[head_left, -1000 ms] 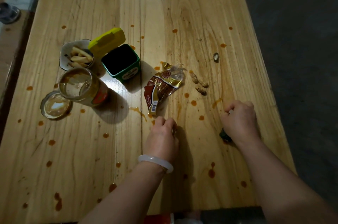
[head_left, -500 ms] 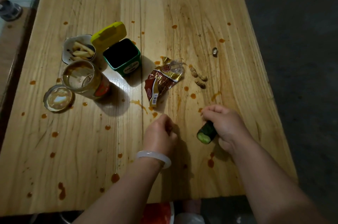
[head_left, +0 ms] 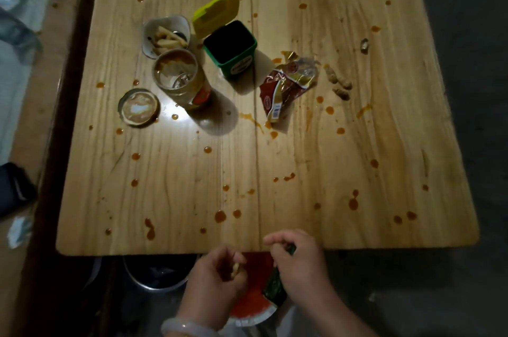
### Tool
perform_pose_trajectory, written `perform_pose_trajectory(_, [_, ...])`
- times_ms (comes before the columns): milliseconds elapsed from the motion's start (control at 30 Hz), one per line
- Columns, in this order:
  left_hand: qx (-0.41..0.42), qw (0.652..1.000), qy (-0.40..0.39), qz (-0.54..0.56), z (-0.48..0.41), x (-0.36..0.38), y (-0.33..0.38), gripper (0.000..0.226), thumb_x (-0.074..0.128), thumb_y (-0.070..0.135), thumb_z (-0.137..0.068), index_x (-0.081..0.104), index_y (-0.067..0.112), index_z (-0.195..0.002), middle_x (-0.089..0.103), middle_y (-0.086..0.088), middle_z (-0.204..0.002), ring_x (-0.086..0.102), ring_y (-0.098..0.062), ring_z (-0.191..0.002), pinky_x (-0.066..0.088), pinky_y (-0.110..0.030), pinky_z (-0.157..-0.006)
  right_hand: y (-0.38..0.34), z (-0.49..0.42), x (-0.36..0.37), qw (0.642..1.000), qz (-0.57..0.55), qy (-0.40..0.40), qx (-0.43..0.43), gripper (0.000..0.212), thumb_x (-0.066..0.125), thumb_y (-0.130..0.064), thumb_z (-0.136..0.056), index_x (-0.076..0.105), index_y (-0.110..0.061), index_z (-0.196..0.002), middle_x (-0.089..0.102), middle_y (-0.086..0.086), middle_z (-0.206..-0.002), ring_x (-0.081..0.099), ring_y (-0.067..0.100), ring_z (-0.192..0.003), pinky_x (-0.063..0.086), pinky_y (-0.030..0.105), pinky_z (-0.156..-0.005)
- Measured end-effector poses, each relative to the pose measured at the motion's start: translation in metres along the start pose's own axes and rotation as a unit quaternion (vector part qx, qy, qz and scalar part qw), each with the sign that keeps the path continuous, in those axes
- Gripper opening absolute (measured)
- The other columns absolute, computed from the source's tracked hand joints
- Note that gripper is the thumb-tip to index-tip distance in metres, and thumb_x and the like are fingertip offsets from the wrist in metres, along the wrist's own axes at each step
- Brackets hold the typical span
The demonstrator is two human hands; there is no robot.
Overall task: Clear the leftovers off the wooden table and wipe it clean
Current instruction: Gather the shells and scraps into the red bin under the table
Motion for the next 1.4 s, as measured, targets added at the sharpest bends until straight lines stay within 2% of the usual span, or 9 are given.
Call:
perform_pose_trajectory(133, [-0.062, 0.996, 0.03, -0.047, 0.001, -0.005, -0.065, 0.014, 0.066, 0.018, -0.063, 0.064, 0.031, -0.068, 0.067, 0.006, -0.064, 0.065, -0.02, -0.072, 0.054, -0.043, -0.082, 0.01, 0.015, 0.033, 0.994, 0.058, 0.064, -0.07, 0.022, 0.059, -0.013, -0.093, 0.065, -0.031, -0.082, 0.048, -0.018, -0.097, 0.047, -0.011, -0.091, 0.042, 0.009, -0.085])
perform_pose_trajectory(200, [-0.075, 0.995, 0.055, -0.044, -0.001, -0.005, -0.086, 0.015, 0.065, 0.013, -0.069, 0.063, 0.027, -0.065, 0.064, 0.007, -0.061, 0.062, -0.018, -0.067, 0.054, -0.041, -0.08, 0.015, 0.022, 0.051, 0.984, 0.092, 0.091, -0.12, 0.02, 0.057, -0.013, -0.094, 0.066, -0.029, -0.089, 0.045, -0.018, -0.097, 0.042, -0.016, -0.096, 0.036, 0.002, -0.081])
perform_pose_trajectory(333, [-0.091, 0.992, 0.085, -0.001, -0.014, -0.004, -0.109, 0.021, 0.063, 0.005, -0.079, 0.064, 0.024, -0.071, 0.069, 0.003, -0.074, 0.066, -0.015, -0.073, 0.056, -0.034, -0.076, 0.041, 0.02, 0.087, 0.976, 0.105, 0.112, -0.154, 0.019, 0.056, -0.008, -0.095, 0.069, -0.022, -0.096, 0.044, -0.012, -0.1, 0.049, 0.002, -0.093, 0.043, 0.018, -0.083])
perform_pose_trajectory(467, [-0.104, 0.992, 0.072, -0.006, -0.022, -0.003, -0.12, 0.017, 0.06, 0.009, -0.085, 0.059, 0.026, -0.082, 0.064, 0.009, -0.081, 0.064, -0.012, -0.086, 0.05, -0.021, -0.077, 0.071, 0.01, 0.107, 0.99, 0.104, 0.058, -0.081, 0.02, 0.053, -0.009, -0.097, 0.068, -0.019, -0.104, 0.047, -0.006, -0.108, 0.051, 0.006, -0.1, 0.039, 0.012, -0.087])
perform_pose_trajectory(700, [-0.126, 0.99, 0.07, 0.004, -0.026, -0.005, -0.144, 0.036, 0.056, -0.004, -0.077, 0.066, 0.018, -0.104, 0.071, 0.0, -0.098, 0.065, -0.013, -0.096, 0.052, -0.027, -0.09, 0.085, 0.006, 0.115, 0.996, 0.066, 0.05, -0.034, 0.033, 0.051, 0.004, -0.094, 0.072, -0.02, -0.096, 0.061, -0.003, -0.104, 0.057, 0.008, -0.098, 0.044, 0.02, -0.093])
perform_pose_trajectory(867, [-0.112, 0.989, 0.094, 0.036, -0.025, -0.007, -0.143, 0.03, 0.052, -0.008, -0.077, 0.061, 0.017, -0.091, 0.069, -0.001, -0.083, 0.065, -0.015, -0.082, 0.054, -0.03, -0.083, 0.089, 0.005, 0.111, 0.998, 0.026, 0.055, 0.001, 0.046, 0.055, 0.007, -0.091, 0.061, -0.036, -0.076, 0.063, -0.005, -0.1, 0.065, 0.005, -0.088, 0.054, 0.023, -0.084])
perform_pose_trajectory(1100, [-0.105, 0.986, 0.117, 0.047, -0.023, -0.011, -0.137, 0.017, 0.064, -0.003, -0.076, 0.059, 0.013, -0.077, 0.061, -0.004, -0.062, 0.059, -0.015, -0.06, 0.052, -0.028, -0.063, 0.09, 0.003, 0.11, 0.997, 0.057, 0.046, -0.005, 0.031, 0.07, 0.002, -0.082, 0.065, -0.027, -0.073, 0.057, -0.004, -0.087, 0.059, 0.009, -0.073, 0.046, 0.013, -0.066])
perform_pose_trajectory(1267, [-0.069, 0.992, 0.106, -0.001, -0.016, -0.011, -0.114, 0.022, 0.075, 0.007, -0.073, 0.058, 0.021, -0.075, 0.057, 0.001, -0.066, 0.057, -0.01, -0.062, 0.05, -0.024, -0.064, 0.077, 0.009, 0.103, 0.998, 0.058, 0.024, -0.032, 0.037, 0.066, 0.004, -0.084, 0.065, -0.032, -0.077, 0.058, -0.011, -0.092, 0.059, 0.004, -0.078, 0.047, 0.011, -0.069])
perform_pose_trajectory(1400, [0.036, 0.993, 0.099, -0.062, -0.001, -0.008, -0.073, 0.024, 0.072, 0.009, -0.076, 0.058, 0.028, -0.08, 0.057, 0.008, -0.08, 0.057, -0.005, -0.074, 0.051, -0.023, -0.073, 0.05, 0.02, 0.083, 0.996, 0.035, 0.035, -0.074, 0.035, 0.069, -0.001, -0.085, 0.066, -0.035, -0.078, 0.061, -0.013, -0.091, 0.061, 0.0, -0.08, 0.053, 0.017, -0.072])
Point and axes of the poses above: each hand's wrist, its own z-axis away from the middle knuckle, its own x-axis out of the palm, y = z × x, the point moved 8 cm from there along -z, towards the middle knuckle
